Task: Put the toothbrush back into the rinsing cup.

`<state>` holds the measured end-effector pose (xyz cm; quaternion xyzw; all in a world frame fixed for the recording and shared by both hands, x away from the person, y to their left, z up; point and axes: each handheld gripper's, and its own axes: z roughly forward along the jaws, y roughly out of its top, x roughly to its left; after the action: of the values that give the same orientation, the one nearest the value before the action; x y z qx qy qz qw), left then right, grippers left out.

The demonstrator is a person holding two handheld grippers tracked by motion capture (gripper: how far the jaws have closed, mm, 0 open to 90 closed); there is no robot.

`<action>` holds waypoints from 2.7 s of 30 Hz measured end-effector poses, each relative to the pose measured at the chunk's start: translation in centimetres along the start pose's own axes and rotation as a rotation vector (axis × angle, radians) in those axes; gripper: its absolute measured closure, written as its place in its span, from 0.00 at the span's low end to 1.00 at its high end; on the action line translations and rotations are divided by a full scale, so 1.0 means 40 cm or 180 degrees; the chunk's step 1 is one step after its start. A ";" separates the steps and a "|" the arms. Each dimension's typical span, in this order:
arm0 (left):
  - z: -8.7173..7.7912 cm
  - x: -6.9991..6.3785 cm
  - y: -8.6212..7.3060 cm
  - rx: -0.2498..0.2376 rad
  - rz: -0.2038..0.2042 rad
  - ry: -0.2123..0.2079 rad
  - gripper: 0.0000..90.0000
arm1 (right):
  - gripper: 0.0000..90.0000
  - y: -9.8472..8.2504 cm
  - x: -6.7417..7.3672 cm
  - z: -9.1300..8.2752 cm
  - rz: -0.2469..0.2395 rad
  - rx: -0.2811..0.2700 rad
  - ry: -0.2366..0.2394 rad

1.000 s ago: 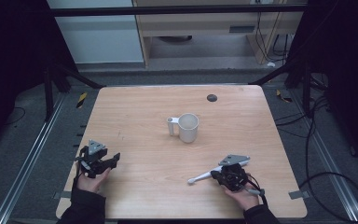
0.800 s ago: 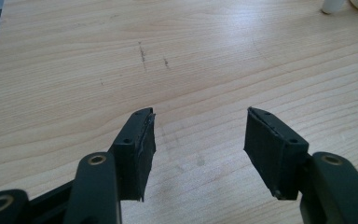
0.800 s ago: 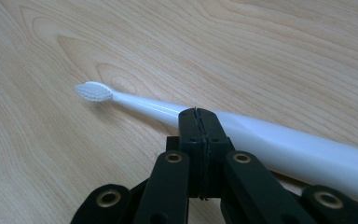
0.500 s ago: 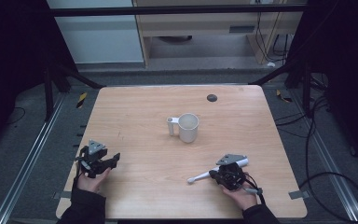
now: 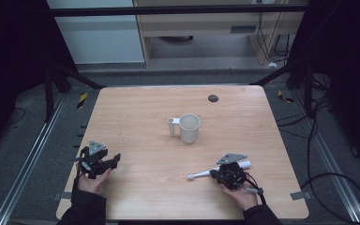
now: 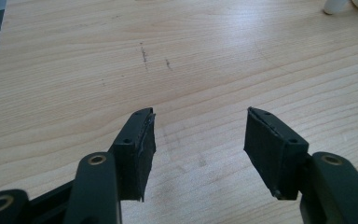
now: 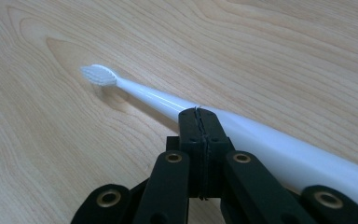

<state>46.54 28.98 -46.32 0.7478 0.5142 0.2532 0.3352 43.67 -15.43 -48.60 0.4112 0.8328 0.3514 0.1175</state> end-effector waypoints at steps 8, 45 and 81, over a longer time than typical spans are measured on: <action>0.000 0.000 0.000 -0.0001 0.0005 -0.0003 0.47 | 1.00 0.006 -0.003 0.010 -0.0003 -0.0005 -0.0023; 0.002 0.000 0.001 0.0011 0.0015 -0.0008 0.47 | 1.00 0.003 -0.120 -0.101 0.0374 -0.0457 -0.0460; -0.004 0.006 -0.001 -0.0005 -0.0007 0.0019 0.48 | 1.00 -0.095 -0.202 -0.131 0.0524 -0.0015 -0.0847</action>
<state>46.49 29.26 -46.23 0.7462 0.5158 0.2554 0.3345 43.97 -25.77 -48.15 0.5207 0.7726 0.3042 0.1986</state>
